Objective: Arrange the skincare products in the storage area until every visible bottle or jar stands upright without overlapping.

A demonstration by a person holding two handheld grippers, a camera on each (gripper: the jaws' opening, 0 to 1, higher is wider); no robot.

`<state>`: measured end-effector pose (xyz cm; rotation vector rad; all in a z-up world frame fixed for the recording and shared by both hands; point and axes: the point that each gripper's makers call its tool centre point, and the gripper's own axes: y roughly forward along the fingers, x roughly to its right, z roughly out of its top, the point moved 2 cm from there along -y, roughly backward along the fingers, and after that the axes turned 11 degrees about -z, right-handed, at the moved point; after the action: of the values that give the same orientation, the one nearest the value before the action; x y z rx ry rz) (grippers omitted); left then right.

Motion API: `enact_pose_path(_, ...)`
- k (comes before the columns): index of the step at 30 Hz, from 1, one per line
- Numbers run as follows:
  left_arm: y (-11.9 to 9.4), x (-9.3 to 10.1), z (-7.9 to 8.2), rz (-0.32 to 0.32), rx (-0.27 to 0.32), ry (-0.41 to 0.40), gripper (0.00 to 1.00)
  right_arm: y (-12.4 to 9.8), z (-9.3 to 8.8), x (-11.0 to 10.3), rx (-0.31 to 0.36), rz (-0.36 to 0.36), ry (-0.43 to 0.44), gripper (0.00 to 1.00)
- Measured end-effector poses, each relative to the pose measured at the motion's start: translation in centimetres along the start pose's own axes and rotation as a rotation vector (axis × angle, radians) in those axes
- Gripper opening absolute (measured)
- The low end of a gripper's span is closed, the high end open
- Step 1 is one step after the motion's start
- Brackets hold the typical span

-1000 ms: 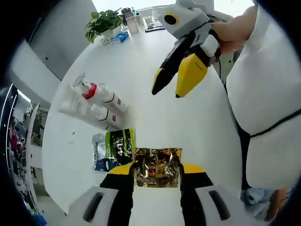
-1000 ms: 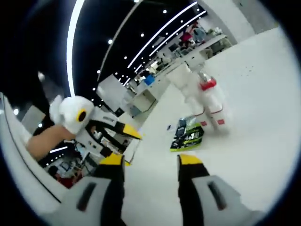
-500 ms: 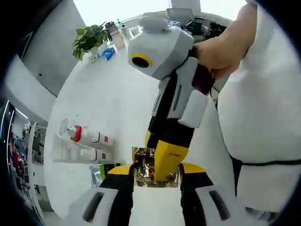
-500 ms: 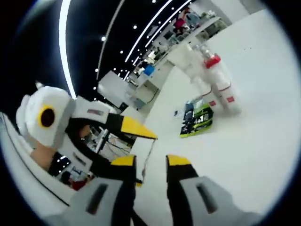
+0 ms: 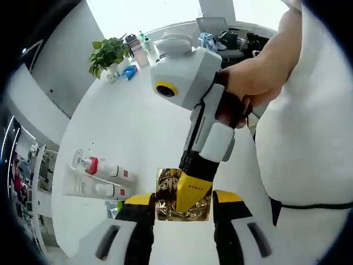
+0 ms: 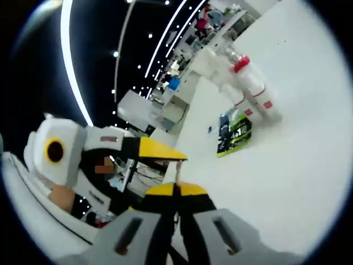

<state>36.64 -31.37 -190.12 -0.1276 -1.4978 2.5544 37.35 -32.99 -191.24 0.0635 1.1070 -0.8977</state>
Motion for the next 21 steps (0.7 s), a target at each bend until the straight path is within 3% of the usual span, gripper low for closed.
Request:
enact_pose_path(5,-0.9,-0.6,-1.2,0.02,0.109,-0.172,0.56,-0.3,0.4,0.2,0.011,0.016,0.026,0.0)
enact_pose_path(9,-1.4,-0.9,-1.6,0.001,0.237,-0.357,0.6,-0.8,1.1,-0.2,0.039,0.055,0.061,0.0)
enact_pose_path(10,-1.6,-1.0,-1.6,-0.022,0.303,-0.446,0.59,-1.0,1.3,-0.3,0.048,0.067,0.072,0.0)
enact_pose_path(11,-1.7,-0.9,-1.5,-0.041,0.351,-0.509,0.58,-1.2,1.7,-0.5,0.067,0.093,0.081,0.0)
enact_pose_path(12,-1.8,-0.9,-1.3,-0.083,0.443,-0.635,0.57,-1.4,2.2,-0.9,0.091,0.117,0.094,0.0)
enact_pose_path(15,-1.8,-0.1,-0.5,-0.206,0.578,-0.8,0.53,-1.8,3.0,-1.5,0.129,0.167,0.119,0.0)
enact_pose_path(21,-1.6,0.5,0.3,-0.3,0.714,-0.927,0.31,-2.0,3.6,-1.8,0.153,0.219,0.168,0.0)
